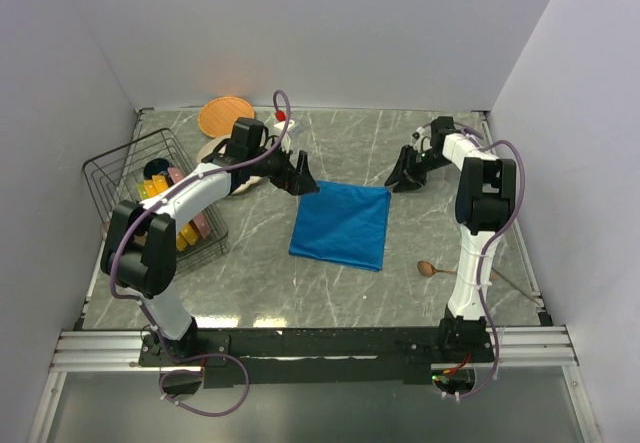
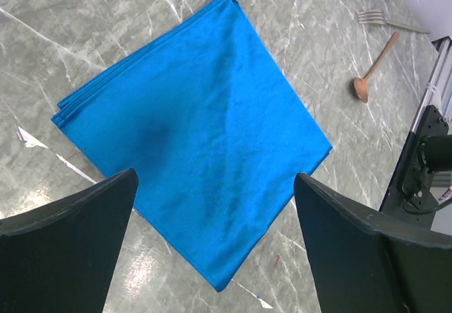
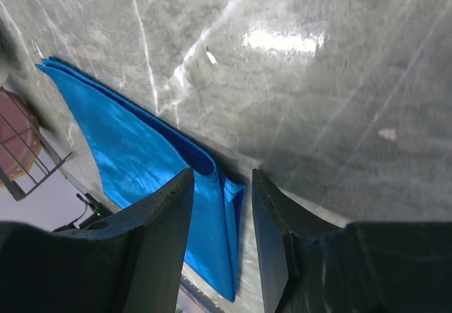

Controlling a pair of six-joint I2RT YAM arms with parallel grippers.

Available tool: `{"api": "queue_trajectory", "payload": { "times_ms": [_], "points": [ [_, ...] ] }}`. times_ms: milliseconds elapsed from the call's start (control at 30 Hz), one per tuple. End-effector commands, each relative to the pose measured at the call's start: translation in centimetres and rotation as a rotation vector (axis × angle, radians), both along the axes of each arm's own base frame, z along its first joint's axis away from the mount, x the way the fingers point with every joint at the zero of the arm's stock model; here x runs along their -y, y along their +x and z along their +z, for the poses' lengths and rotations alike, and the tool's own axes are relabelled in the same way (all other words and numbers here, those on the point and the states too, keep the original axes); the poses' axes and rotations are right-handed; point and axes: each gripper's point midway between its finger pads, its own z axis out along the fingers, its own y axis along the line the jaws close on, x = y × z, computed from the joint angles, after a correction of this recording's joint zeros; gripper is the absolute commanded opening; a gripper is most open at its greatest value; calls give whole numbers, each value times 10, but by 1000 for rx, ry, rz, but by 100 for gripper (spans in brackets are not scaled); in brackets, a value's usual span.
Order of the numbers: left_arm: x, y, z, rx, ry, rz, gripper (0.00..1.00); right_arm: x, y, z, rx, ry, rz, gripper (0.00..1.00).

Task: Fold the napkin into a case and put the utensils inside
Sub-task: Pick up the lower triangle-folded napkin from the center of the board.

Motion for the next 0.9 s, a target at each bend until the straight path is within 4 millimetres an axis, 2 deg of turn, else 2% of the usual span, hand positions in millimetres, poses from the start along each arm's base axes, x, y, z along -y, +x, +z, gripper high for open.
{"api": "queue_trajectory", "payload": {
  "times_ms": [0, 133, 367, 467, 500, 667, 800, 867],
  "points": [
    [-2, 6, 14, 35, -14, 17, 99, -10, 3, 2, -2, 46, 37, 46],
    [-2, 7, 12, 24, -17, 18, 99, -13, -1, 1, -21, 67, 52, 50],
    [-2, 11, 8, 14, -15, 18, 99, -17, -11, 6, -28, 106, 88, 49],
    [-2, 12, 6, 10, -10, 19, 99, -17, -10, 9, 1, 101, 102, 43],
    [-3, 13, 6, 10, -10, 21, 99, -17, -9, 11, 8, 100, 104, 39],
    [-5, 14, 4, 10, -4, 23, 99, -17, -10, 15, 29, 100, 131, 32],
    [-9, 17, 4, 7, -7, 39, 99, -19, -12, 16, 38, 96, 152, 19],
    [-12, 19, 3, -2, -9, 51, 99, -20, -12, 19, 54, 94, 164, 17]
  ]
}}
